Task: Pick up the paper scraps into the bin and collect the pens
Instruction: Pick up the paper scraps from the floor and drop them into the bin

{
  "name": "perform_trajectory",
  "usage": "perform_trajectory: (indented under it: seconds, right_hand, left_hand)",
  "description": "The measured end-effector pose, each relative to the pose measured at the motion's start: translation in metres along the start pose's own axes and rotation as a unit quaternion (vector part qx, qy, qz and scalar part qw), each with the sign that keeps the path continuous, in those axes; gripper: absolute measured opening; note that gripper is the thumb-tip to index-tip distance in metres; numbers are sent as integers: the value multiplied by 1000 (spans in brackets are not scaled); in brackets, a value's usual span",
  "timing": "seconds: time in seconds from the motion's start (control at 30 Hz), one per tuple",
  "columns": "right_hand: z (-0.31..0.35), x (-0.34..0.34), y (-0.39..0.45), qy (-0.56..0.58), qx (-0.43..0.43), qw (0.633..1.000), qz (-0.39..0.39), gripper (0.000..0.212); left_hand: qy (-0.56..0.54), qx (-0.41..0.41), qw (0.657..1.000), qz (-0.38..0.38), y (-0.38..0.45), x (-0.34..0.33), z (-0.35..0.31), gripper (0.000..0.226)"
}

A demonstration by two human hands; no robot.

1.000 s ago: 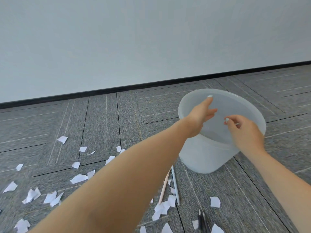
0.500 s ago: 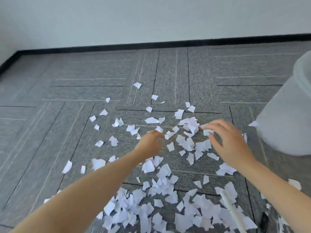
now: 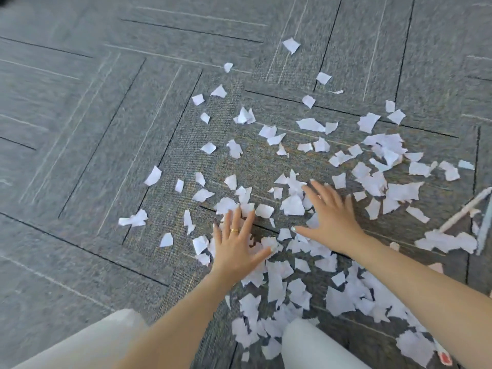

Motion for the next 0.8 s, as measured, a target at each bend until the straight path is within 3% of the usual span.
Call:
perform_trajectory:
  seconds: [0.2,0.37,0.53,0.67,0.8]
  right_hand:
    - [24,-30,2,-42,45,998,5,97]
    - [29,-54,-23,-75,89,993,-1,94]
    - [19,-63,-45,-52,62,997,4,73]
    - [6,-57,-57,-74,52,994,-63,65]
    - [-6,-58,-54,-42,15,998,-45,92]
  left_hand:
    - [109,-114,985,-65,-42,-37,14,88]
    - [105,-83,986,-102,-31,-26,21,71]
    - [104,-76,985,-115,-11,-13,1,80]
    - [133,-133,979,-79,10,-8,-35,91]
    - [143,-236,959,64,17,-13,-55,96]
Point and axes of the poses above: each hand's wrist, its own y-axis towards the middle knuckle, its own x-axis out of the back of the hand, z = x × y, the point moved 6 cm from there along y, towards the middle knuckle, and after that the axes turned 3 degrees about z, right-handed, at the moved point
